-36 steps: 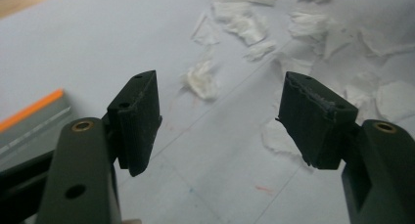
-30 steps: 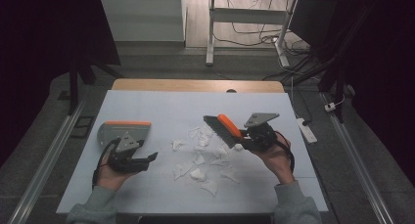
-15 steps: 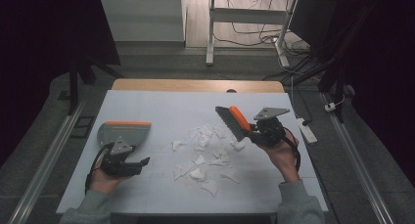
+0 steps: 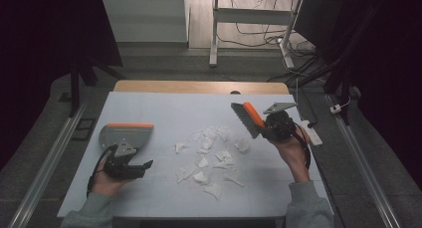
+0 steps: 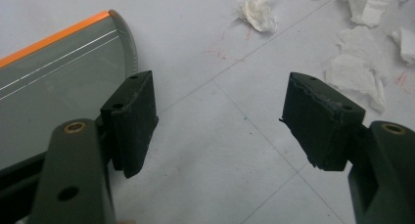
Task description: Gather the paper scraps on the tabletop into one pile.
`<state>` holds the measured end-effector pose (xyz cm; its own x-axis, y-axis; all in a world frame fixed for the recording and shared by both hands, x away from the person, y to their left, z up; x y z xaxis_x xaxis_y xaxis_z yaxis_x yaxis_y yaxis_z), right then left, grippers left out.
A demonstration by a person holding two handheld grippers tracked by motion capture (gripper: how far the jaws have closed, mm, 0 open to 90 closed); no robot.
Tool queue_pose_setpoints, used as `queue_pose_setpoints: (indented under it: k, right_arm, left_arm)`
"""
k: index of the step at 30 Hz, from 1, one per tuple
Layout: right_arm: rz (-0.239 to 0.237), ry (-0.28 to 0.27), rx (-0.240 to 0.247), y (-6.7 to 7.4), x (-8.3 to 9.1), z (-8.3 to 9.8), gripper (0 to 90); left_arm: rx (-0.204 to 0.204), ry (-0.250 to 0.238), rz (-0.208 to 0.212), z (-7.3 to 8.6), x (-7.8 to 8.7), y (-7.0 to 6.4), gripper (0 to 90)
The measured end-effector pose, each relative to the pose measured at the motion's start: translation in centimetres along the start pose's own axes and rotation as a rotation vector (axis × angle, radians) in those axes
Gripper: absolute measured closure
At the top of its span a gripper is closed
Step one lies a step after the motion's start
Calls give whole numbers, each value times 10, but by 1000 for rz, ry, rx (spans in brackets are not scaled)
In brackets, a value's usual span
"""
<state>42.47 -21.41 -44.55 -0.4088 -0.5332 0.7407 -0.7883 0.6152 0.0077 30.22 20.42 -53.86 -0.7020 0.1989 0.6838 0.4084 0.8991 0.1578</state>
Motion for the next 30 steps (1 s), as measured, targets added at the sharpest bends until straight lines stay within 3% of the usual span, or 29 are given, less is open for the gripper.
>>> queue_pose_setpoints:
  k: [4, 9, 14, 17, 20, 24, 30]
  right_arm:
    - [12, 43, -3, -5, -8, 3, 696]
    - [0, 58, -8, -7, -15, -5, 696]
    - [20, 158, 36, -8, -35, -21, 696]
    - [-13, 208, 14, -14, -48, -27, 696]
    - [20, 299, 6, -23, -59, -29, 696]
    - [-6, 339, -22, -30, -73, -36, 696]
    - [14, 447, 16, -34, -99, -50, 696]
  left_arm:
    - [-6, 0, 8, 0, 0, -1, 292]
    - [15, -13, 12, 3, 2, 2, 294]
    - [7, -24, 21, 2, 2, 1, 297]
    - [-5, -25, 29, 4, 3, -2, 297]
    - [-7, -34, 37, 4, 3, -1, 298]
    - [-2, -30, 43, 5, 1, 2, 299]
    - [0, -32, 37, 6, 1, 4, 300]
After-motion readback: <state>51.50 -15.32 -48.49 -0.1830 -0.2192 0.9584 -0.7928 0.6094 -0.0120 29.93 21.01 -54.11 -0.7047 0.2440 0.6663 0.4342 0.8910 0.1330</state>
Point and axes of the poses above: each handheld gripper's, and its own axes: x roughly backward along the jaws, z roughly out of its underside, y roughly to its left, the point moved 5 cm from there along -x, roughly forward along the jaws, and after that the axes turned 13 degrees about -z, right-handed, at the moved point
